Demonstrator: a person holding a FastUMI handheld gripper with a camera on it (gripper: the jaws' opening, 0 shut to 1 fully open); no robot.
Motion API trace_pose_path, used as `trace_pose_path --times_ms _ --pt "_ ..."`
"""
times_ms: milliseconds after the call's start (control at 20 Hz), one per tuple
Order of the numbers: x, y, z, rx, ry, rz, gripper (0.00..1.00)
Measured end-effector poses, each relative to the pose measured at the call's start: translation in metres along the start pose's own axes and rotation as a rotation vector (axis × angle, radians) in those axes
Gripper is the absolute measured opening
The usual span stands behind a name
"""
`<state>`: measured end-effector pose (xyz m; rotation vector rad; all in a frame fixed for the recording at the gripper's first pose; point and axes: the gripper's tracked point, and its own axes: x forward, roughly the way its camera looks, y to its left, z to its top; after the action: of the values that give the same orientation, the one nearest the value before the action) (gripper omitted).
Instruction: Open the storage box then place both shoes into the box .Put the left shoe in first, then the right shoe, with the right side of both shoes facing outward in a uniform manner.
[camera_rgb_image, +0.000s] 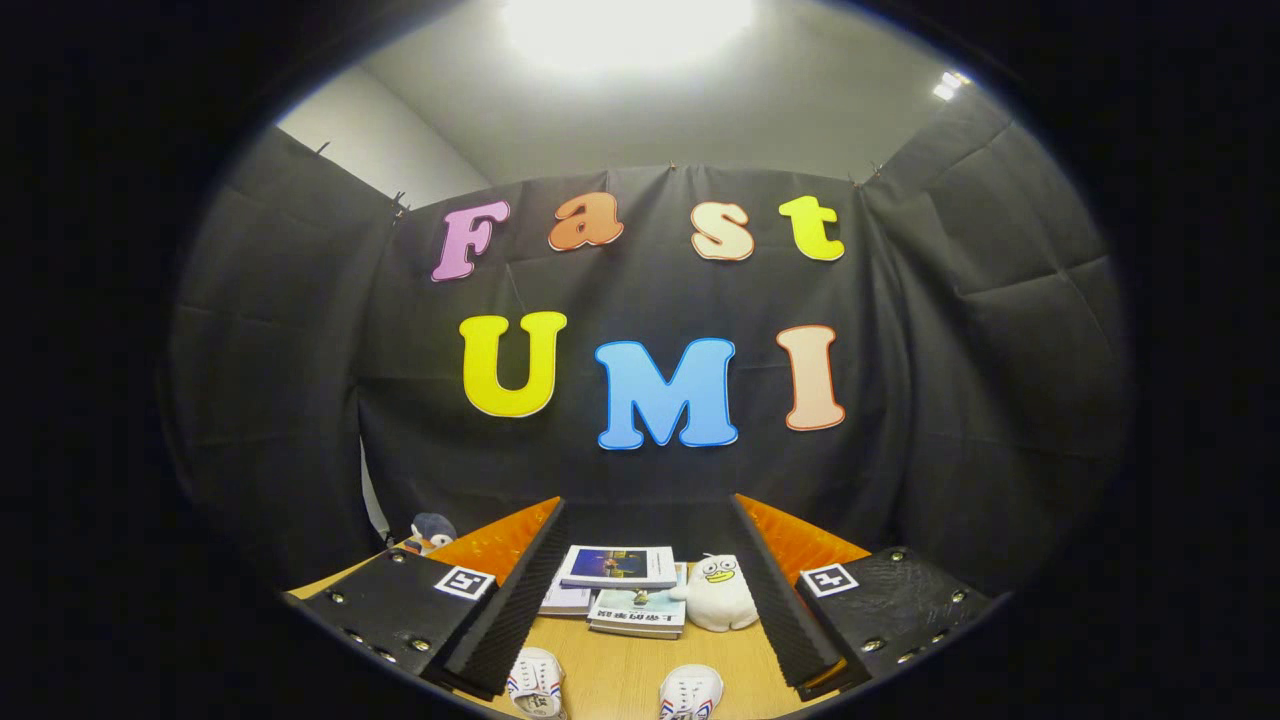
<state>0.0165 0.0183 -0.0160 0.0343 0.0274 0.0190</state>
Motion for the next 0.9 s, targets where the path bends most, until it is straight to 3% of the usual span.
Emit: trace_pose_path --times_ms 550,900 --pt "0.024 0.076 -0.085 0.211 0.261 0.281 0.97" --pt "0.022 0.140 -0.163 0.271 0.525 0.470 0.97"
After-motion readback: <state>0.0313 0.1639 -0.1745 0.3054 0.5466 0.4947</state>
